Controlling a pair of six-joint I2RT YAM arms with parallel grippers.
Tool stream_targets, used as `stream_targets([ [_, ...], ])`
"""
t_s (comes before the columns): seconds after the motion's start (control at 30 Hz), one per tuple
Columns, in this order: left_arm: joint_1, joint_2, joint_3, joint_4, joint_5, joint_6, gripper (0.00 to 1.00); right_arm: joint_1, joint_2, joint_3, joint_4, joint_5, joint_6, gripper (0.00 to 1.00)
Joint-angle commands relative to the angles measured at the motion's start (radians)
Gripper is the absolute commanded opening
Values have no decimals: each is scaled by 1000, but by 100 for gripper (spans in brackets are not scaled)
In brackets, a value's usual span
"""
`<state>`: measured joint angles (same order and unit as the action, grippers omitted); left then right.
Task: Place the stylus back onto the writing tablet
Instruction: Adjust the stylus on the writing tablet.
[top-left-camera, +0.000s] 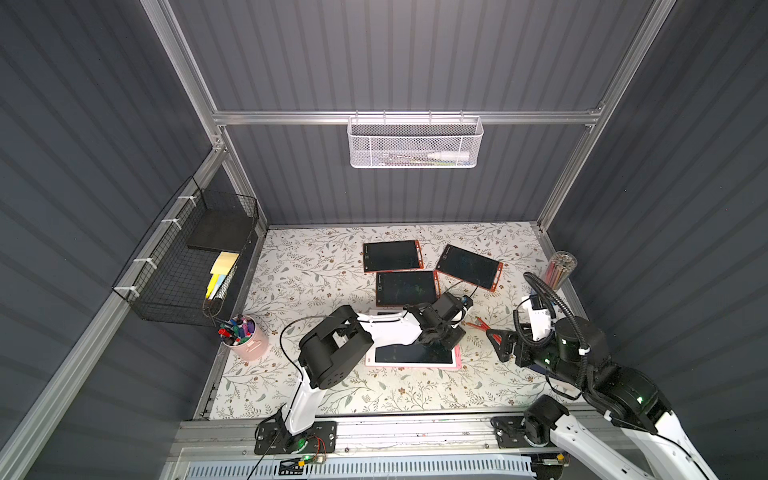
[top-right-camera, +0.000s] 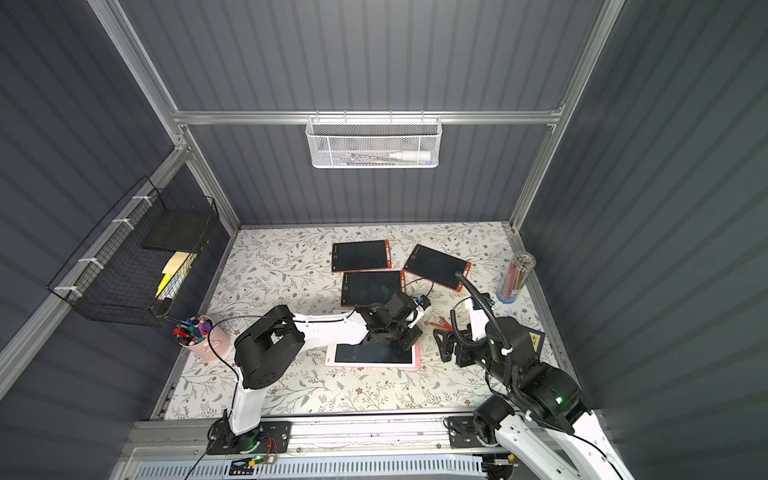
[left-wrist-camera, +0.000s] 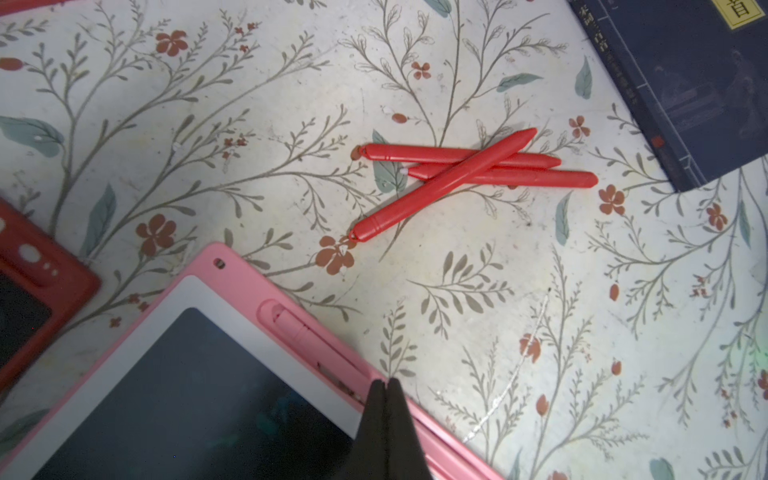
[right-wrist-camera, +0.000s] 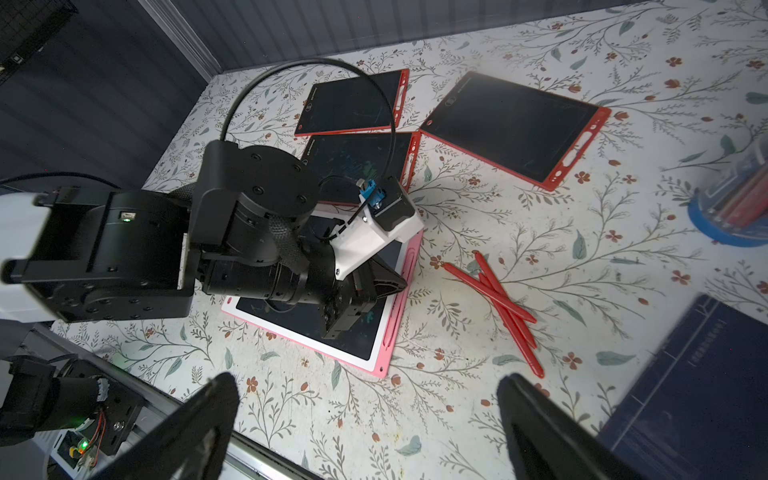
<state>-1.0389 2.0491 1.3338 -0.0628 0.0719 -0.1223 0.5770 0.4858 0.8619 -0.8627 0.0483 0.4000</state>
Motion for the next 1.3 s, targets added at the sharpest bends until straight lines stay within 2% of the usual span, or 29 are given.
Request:
stream_targets([
  [0.0, 8, 28, -10, 4, 13, 25, 0, 1, 0, -8, -4, -2, -2, 99],
  [0.7, 8, 52, -1, 4, 4, 25, 0, 2, -9, -8, -6, 2, 0, 99],
  [1.27, 7, 17, -1, -15, -14, 15, 0, 1, -9, -9, -6, 3, 0, 99],
])
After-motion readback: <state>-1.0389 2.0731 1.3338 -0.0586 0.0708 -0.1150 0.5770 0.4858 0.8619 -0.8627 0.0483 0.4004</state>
